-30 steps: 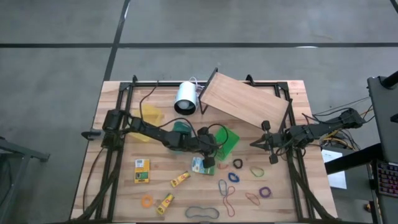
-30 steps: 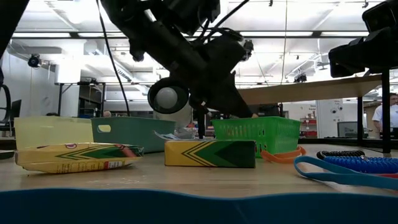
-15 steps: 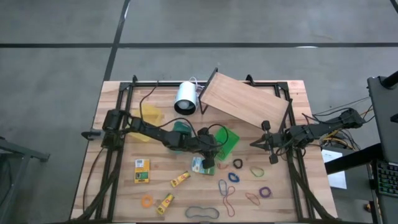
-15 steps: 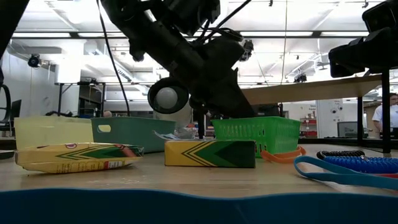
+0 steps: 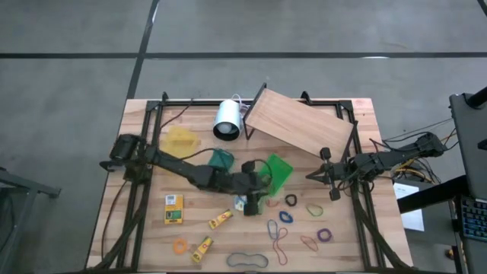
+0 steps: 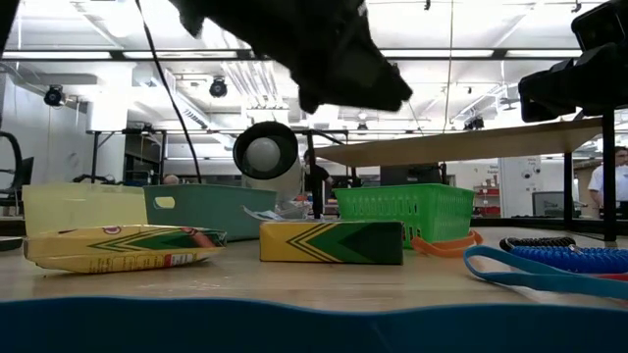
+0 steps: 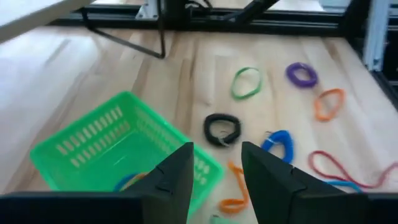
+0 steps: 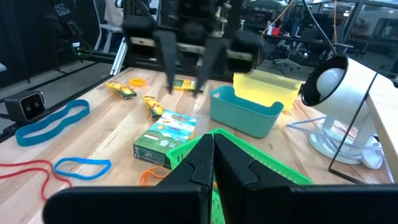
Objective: Pick & Place Office Desk Supplies
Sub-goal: Put the bottom left blue rubber band into the green bin
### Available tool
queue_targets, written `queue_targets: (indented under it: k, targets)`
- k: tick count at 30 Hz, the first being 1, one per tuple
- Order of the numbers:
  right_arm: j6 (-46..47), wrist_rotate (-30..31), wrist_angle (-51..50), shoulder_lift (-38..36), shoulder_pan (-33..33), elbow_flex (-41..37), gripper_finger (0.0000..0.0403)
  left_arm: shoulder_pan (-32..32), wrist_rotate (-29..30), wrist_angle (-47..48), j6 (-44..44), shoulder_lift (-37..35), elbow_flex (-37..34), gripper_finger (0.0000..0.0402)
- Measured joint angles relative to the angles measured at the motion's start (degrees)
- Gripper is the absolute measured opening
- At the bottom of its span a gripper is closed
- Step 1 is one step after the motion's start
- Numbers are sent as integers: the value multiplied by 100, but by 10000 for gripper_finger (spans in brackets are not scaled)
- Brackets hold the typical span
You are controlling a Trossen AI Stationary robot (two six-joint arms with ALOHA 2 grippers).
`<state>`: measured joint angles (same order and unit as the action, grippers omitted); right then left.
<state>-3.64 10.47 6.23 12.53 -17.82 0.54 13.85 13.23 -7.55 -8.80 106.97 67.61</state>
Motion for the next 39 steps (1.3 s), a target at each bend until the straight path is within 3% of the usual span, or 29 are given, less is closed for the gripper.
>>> queue_targets:
  k: [4,7,16,24,39]
  targets:
    - [0,0,-1,2,-2,0,8,521,647,244,-4,-76,-2,136]
    - [0,-3,-1,-4,-2,0,8,913,810,398,-119,-119,1,136]
    - [0,0,-1,-4,0,0,8,1885,799,1008,-1489,-122,-2,136]
    - [0,1,-1,-4,-2,0,8,2579,387,1468,-2589,-120,-2,136]
    - [0,0,1,-7,-2,1,8,3073,984,1510,-3538,107,-44,136]
